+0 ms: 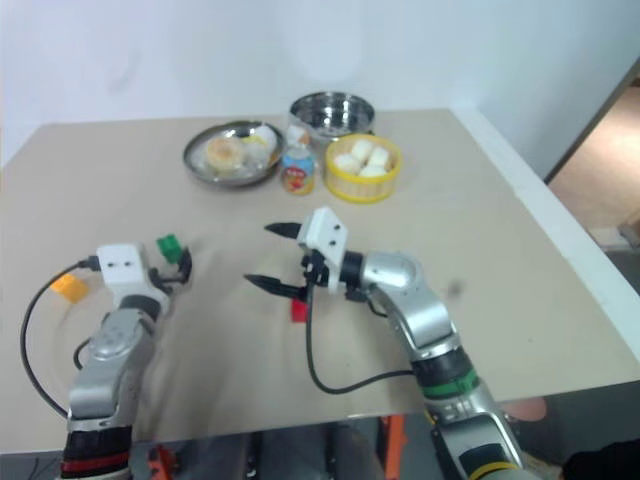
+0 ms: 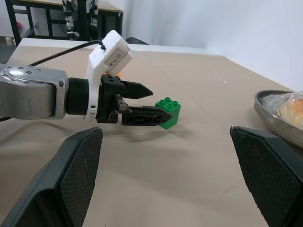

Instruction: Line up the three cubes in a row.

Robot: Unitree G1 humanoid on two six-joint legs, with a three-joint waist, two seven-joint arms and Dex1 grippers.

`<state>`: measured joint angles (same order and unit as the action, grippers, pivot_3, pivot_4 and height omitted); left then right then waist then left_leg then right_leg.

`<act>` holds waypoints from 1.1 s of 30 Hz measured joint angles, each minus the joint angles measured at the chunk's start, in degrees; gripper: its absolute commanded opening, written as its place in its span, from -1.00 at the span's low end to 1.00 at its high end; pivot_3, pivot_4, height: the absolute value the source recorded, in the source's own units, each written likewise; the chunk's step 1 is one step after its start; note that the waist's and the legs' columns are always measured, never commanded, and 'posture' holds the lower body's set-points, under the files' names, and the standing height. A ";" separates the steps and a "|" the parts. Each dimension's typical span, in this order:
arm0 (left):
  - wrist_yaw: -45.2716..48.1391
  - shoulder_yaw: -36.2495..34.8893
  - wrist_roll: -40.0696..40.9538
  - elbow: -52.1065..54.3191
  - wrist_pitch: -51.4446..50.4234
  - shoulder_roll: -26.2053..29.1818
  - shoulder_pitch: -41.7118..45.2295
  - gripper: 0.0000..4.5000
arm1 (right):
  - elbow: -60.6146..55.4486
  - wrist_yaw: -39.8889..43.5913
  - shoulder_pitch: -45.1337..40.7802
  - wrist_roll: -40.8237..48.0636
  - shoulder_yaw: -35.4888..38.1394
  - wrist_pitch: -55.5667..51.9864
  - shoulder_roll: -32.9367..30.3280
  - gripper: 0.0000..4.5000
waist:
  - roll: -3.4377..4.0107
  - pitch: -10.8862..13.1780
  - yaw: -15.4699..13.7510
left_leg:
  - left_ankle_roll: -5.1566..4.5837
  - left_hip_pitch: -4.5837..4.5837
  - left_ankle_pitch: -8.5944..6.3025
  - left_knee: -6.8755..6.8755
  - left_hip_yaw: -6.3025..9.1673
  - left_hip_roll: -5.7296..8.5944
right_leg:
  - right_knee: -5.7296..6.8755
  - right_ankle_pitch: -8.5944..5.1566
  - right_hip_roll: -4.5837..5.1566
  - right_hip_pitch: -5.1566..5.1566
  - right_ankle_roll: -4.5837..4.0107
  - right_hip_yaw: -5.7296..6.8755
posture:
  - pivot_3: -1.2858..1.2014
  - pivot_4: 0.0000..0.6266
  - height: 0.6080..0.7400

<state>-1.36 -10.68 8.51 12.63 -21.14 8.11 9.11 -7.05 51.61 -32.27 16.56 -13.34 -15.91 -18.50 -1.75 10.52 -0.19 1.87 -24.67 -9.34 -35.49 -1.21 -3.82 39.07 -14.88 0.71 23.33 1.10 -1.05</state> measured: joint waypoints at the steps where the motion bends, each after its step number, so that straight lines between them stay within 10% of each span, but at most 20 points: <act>1: 0.01 0.11 -0.14 -0.49 0.04 -0.08 0.25 1.00 | 0.00 -0.22 0.00 0.00 0.01 0.00 -0.01 0.98 | 0.00 0.00 0.01 | 0.00 0.00 0.00 0.00 0.00 0.00 | 0.00 0.00 0.00 0.00 0.00 0.00 | 0.03 -0.52 1.00; 7: 0.04 0.14 -0.64 -4.71 0.79 -0.52 2.35 1.00 | 0.07 -0.77 -0.21 -0.01 0.07 -0.08 0.04 0.98 | -0.01 0.00 0.00 | 0.00 -0.01 0.00 0.00 0.01 0.00 | 0.00 0.00 -0.01 0.00 0.01 0.01 | 0.03 -0.52 1.00; 17: 0.33 -0.35 -0.69 -9.13 3.54 -0.75 5.37 -0.41 | 0.61 -1.55 -0.36 -0.04 0.19 -0.10 -0.42 1.00 | -0.02 0.01 0.00 | 0.00 -0.02 0.00 0.01 0.00 0.00 | -0.01 -0.01 -0.01 0.01 0.02 0.00 | 0.03 -0.52 1.00; 26: 7.07 -1.21 1.99 -10.30 4.01 4.02 5.06 -0.43 | 0.60 -1.78 -0.36 -0.03 0.21 -0.13 -0.77 1.00 | -0.02 0.01 0.06 | 0.00 0.00 0.00 0.02 0.01 -0.01 | -0.01 0.00 -0.06 0.02 0.01 0.01 | 0.03 -0.52 1.00; 33: 35.08 7.48 7.06 -5.34 7.92 17.76 -1.37 -0.43 | -0.14 -0.98 -0.27 0.50 0.38 -1.12 -2.68 1.00 | -0.02 0.02 0.16 | 0.06 -0.02 -0.04 0.10 -0.13 0.00 | -0.04 -0.08 0.10 0.08 -0.10 -0.02 | 0.03 -0.52 1.00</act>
<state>33.72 -3.20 15.58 7.29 -13.22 25.86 7.73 -7.19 50.64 -32.54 17.06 -12.96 -17.03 -21.18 -1.78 10.54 -0.03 1.93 -24.69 -9.38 -35.39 -1.34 -3.82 39.03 -14.96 0.81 23.41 0.99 -1.07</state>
